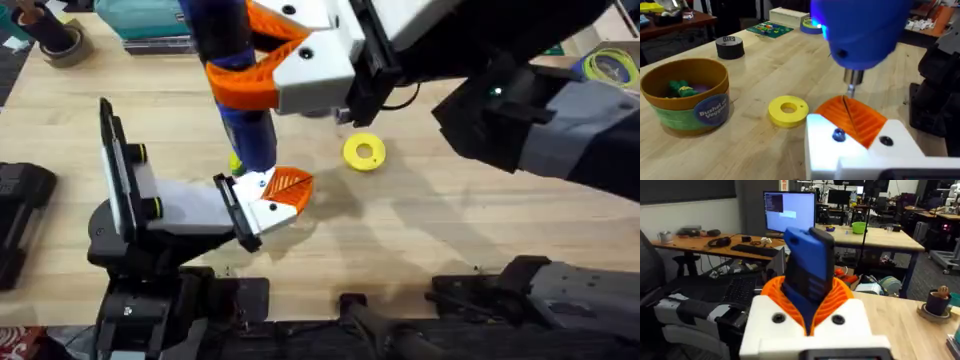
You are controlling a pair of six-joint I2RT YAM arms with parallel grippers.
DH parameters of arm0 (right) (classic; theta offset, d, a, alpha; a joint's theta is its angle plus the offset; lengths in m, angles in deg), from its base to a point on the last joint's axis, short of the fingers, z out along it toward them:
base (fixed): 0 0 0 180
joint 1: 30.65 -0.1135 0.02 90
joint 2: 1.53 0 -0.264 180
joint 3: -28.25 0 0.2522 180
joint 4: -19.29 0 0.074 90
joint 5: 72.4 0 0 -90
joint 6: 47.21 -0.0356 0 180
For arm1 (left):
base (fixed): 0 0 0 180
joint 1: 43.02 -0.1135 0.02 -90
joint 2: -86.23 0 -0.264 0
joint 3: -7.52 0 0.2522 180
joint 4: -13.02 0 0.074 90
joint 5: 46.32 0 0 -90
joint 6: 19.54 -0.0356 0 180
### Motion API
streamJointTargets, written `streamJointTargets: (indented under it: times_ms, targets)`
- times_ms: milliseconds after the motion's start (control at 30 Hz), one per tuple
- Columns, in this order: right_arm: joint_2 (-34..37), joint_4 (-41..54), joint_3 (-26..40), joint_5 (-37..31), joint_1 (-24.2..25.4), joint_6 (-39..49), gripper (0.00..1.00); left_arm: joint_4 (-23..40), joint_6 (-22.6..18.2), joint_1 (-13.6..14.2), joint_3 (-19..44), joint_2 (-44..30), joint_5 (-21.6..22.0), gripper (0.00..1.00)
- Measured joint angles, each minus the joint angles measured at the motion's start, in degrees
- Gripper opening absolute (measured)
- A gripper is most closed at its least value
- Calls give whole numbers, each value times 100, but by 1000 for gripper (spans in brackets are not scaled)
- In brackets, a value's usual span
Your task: Pick up the gripper from the table and insert it into the empty holder that is missing its gripper. Then pick up a screw, insert it into the mounting hole, and use the screwdriver to tighten it. Finally, clean up the table by picking up the vegetable and placing it into the bucket.
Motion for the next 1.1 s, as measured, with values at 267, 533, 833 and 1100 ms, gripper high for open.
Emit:
streamJointTargets:
  times_ms: [267, 533, 833, 1100]
  targets:
    - [0, -7, 0, -37, -25, 0, 25, 0, 0, -1, 0, 0, 0, 16]
    - [20, 52, -2, -37, -98, 0, 25, 0, 0, -2, 0, 0, 0, 16]
    - [129, 72, -7, -39, -96, 2, 25, 0, 0, 0, 0, 0, -2, 16]
    - [130, 72, -44, -39, -98, 2, 25, 0, 0, -2, 0, 0, -1, 16]
